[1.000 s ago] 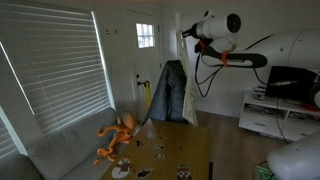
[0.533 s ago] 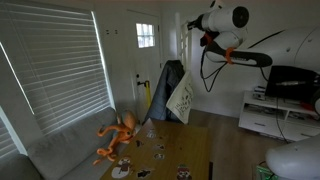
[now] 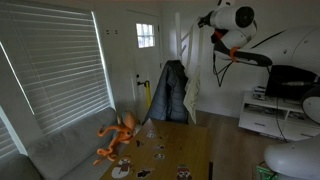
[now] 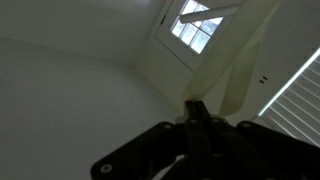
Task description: Put the white bag on the brown table
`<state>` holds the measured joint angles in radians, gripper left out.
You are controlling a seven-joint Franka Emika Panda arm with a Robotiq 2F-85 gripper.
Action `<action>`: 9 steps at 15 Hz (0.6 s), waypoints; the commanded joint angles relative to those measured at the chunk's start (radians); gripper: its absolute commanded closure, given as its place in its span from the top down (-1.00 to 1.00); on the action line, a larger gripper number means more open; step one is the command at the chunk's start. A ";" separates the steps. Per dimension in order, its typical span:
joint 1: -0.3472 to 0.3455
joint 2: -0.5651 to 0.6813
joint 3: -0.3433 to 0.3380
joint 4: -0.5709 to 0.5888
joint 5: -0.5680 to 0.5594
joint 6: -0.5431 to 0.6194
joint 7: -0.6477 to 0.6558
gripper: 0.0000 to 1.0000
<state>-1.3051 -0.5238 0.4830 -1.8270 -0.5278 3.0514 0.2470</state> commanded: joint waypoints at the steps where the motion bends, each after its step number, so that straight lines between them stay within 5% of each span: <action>1: -0.148 -0.035 0.035 0.014 -0.046 0.052 0.035 -0.99; 5: -0.264 -0.060 0.066 0.012 -0.068 0.081 0.006 -0.99; 7: -0.229 -0.053 0.055 0.003 -0.054 0.060 -0.023 -0.99; 9: -0.279 -0.068 0.067 0.012 -0.068 0.069 -0.029 -0.99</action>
<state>-1.5359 -0.5660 0.5415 -1.8273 -0.5659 3.1150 0.2272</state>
